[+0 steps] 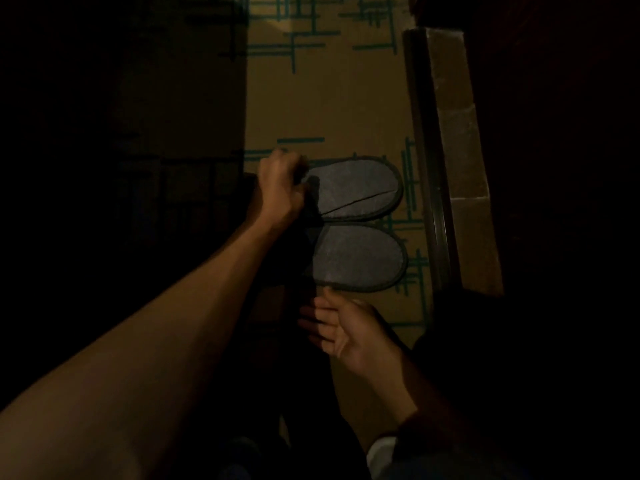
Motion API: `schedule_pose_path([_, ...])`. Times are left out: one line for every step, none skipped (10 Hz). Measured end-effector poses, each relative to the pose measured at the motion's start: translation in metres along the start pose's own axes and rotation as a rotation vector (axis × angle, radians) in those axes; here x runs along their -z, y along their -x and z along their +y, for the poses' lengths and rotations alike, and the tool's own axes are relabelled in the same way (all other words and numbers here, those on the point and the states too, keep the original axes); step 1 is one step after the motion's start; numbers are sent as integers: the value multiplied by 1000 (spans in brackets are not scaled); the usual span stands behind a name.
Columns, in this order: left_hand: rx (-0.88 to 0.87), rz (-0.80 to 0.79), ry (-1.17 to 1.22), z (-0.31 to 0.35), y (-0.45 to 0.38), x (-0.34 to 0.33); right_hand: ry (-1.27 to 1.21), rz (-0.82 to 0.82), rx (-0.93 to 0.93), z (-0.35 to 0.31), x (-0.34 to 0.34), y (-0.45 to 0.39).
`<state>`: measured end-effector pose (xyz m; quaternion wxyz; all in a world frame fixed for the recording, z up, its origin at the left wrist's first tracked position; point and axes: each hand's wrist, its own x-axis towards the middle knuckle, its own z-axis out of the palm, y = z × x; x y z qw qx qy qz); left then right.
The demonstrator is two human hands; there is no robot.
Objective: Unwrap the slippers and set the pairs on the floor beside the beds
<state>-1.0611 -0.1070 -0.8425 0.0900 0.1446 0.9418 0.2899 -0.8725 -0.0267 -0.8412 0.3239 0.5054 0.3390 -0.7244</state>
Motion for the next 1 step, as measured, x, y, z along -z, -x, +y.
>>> schedule_pose_path([138, -14, 24, 3, 41, 19, 168, 108, 56, 18, 20, 29])
